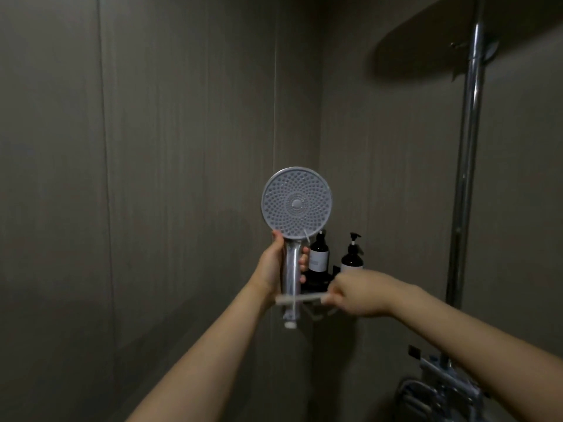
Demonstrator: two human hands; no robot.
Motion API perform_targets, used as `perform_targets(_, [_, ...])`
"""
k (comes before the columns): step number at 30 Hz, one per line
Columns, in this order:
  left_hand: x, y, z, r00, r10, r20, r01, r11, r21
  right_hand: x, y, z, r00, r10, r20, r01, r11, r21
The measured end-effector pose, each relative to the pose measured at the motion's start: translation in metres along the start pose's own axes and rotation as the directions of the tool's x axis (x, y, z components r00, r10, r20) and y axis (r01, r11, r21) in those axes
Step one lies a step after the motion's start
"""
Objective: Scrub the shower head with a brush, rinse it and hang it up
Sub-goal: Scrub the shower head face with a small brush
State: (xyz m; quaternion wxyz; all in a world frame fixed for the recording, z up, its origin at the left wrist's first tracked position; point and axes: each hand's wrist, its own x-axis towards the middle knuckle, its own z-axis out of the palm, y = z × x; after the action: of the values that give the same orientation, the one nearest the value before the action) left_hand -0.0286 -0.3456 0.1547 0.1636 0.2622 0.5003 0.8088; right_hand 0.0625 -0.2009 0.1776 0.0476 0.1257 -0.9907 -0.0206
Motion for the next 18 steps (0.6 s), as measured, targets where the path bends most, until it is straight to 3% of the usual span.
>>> perform_targets(3, [0.000,0.000,0.002,1.000,0.025,-0.005,-0.025,0.999,-0.047,0.008,0.018,-0.015,0.935,0.150,-0.321,-0.060,0.960,0.273])
perform_targets(4, [0.000,-0.001,0.003,1.000,0.026,-0.002,-0.026,0.998,-0.054,0.007,0.021,-0.014,0.944,0.161,-0.288,-0.083,0.960,0.266])
perform_targets(6, [0.000,0.000,0.000,1.000,0.021,0.002,-0.021,0.998,-0.052,0.000,0.018,-0.002,0.994,0.098,-0.050,-0.093,0.991,0.093])
perform_targets(8, [-0.001,-0.001,-0.005,1.000,0.024,-0.013,-0.024,0.999,-0.035,-0.006,0.011,0.010,0.993,0.043,0.108,-0.041,0.999,-0.022])
perform_targets(11, [0.000,-0.003,-0.006,0.999,0.020,-0.049,-0.023,0.998,-0.051,-0.004,0.011,0.005,0.997,0.017,-0.072,-0.011,0.997,0.080])
perform_targets(12, [0.001,-0.002,-0.005,0.998,0.009,-0.061,-0.012,0.998,-0.061,-0.003,0.011,0.003,0.994,-0.001,-0.105,0.004,1.000,0.030])
perform_targets(15, [0.004,0.002,-0.006,0.993,0.018,-0.120,-0.019,1.000,-0.009,-0.009,0.014,0.006,0.999,-0.007,-0.032,0.001,0.983,-0.185])
perform_targets(18, [0.008,0.005,-0.011,0.980,0.084,-0.183,-0.076,0.996,0.048,-0.019,0.022,0.013,0.998,0.022,-0.067,-0.038,0.969,-0.246])
